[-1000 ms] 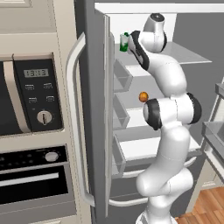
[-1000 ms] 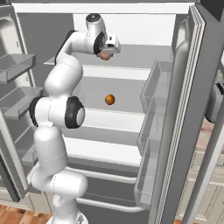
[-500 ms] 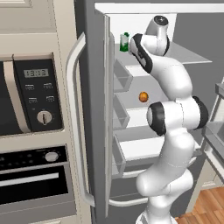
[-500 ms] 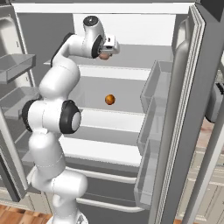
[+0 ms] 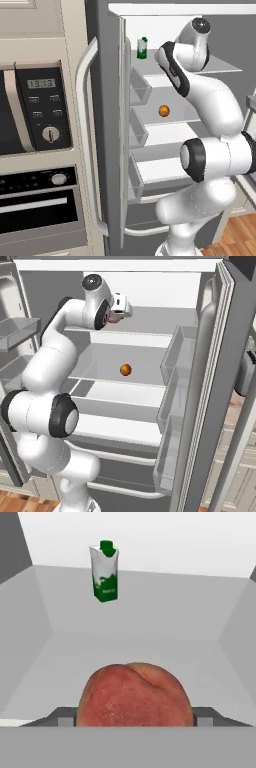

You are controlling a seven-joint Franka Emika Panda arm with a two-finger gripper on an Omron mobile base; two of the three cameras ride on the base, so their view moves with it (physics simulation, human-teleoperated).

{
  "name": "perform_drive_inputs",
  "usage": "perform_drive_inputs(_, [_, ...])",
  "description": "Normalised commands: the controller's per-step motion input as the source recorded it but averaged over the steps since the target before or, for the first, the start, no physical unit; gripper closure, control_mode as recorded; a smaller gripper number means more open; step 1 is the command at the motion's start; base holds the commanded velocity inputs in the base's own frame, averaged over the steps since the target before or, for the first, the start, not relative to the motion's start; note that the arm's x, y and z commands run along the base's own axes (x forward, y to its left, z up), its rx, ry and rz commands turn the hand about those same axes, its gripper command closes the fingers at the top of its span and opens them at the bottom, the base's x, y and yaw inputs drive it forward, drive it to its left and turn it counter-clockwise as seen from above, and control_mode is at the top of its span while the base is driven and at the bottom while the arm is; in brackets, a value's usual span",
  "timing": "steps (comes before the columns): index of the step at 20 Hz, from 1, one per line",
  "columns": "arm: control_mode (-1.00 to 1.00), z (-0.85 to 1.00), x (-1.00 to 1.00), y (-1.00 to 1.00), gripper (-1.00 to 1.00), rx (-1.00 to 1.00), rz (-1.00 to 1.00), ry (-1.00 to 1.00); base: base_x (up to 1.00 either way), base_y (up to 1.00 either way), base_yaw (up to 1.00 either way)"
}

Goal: Pick up each peach from the fridge and place one peach on each plate on the dining counter.

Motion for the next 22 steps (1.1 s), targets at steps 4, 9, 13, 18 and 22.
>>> perform_drive_inputs(4, [-1.00, 0.66, -1.00, 0.02, 1.00, 0.02, -0.02, 0.07, 0.00, 0.00, 0.00])
perform_drive_inputs(9, [-1.00, 0.05, -1.00, 0.02, 1.00, 0.05, 0.00, 0.06, 0.00, 0.00, 0.00])
perform_drive_inputs(13, [-1.00, -0.08, -1.00, 0.00, 1.00, 0.02, -0.01, 0.00, 0.00, 0.00, 0.00])
perform_drive_inputs(18, [-1.00, -0.40, -1.00, 0.10, 1.00, 0.00, 0.00, 0.01, 0.00, 0.00, 0.00])
perform_drive_inputs(22, [-1.00, -0.58, -0.73, 0.22, 1.00, -0.02, -0.01, 0.06, 0.00, 0.00, 0.00])
